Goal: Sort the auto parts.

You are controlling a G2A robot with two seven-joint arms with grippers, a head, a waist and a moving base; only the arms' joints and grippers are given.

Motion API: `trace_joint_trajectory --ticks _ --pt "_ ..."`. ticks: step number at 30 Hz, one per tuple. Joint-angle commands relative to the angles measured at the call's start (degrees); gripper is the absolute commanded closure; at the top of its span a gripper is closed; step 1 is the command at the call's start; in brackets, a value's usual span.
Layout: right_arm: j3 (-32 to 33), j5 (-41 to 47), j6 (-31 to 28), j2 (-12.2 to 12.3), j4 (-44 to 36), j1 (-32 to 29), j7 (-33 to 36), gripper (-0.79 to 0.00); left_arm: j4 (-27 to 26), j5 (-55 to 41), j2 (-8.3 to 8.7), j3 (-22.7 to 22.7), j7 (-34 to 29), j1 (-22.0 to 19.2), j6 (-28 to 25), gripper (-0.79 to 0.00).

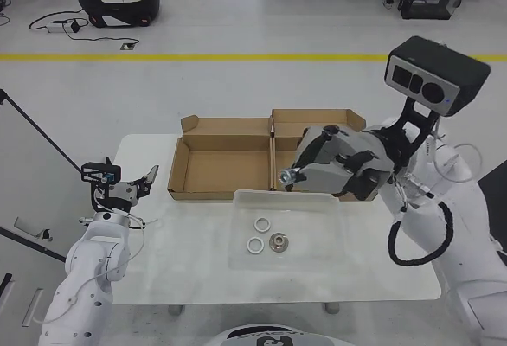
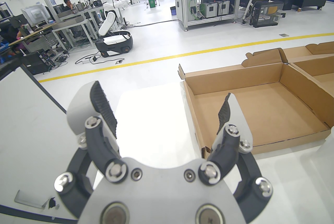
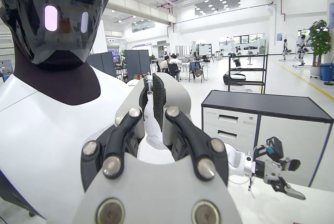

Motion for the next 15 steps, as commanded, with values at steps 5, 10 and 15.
trace_joint_trajectory --ticks 5,10,15 --pt "0.32 2.54 -2.27 -0.62 -0.77 -2.36 -5.04 0.0 0.0 0.0 0.0 0.0 0.0 0.0 0.0 -0.785" --pt "0.05 3.25 -4.14 -1.26 -1.53 -3.95 -8.61 0.0 0.0 0.0 0.0 0.0 0.0 0.0 0.0 -0.785" --pt "-0.47 3.27 -5.04 -1.94 -2.14 -4.76 -11.32 0.0 0.0 0.0 0.0 0.0 0.0 0.0 0.0 -0.785"
